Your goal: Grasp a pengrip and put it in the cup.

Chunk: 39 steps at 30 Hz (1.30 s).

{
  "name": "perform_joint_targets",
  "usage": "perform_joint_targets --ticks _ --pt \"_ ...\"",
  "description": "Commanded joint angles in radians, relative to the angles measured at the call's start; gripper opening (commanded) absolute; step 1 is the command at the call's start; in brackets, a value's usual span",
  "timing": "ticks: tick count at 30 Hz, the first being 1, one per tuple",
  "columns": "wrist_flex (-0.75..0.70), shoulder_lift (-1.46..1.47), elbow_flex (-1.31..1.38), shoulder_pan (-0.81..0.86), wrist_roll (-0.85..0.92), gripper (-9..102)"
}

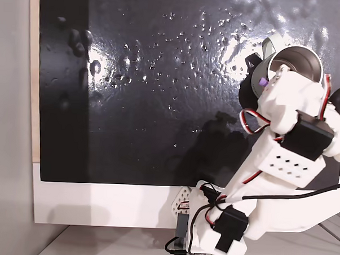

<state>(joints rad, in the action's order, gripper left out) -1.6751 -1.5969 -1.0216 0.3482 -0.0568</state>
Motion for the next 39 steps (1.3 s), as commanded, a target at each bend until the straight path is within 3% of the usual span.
perform_joint_targets --ticks 1,16,17,20,22,39 --pt "-0.002 0.098 0.195 0.049 0.029 0" --pt "-0.003 0.204 0.310 0.086 0.054 0" --pt "-0.005 0.202 0.308 0.086 0.055 4" --pt "-0.005 0.195 0.295 0.092 0.034 31" --pt "-0.005 0.195 0.293 0.095 0.031 38" --pt "-0.006 0.126 0.252 0.074 0.021 35"
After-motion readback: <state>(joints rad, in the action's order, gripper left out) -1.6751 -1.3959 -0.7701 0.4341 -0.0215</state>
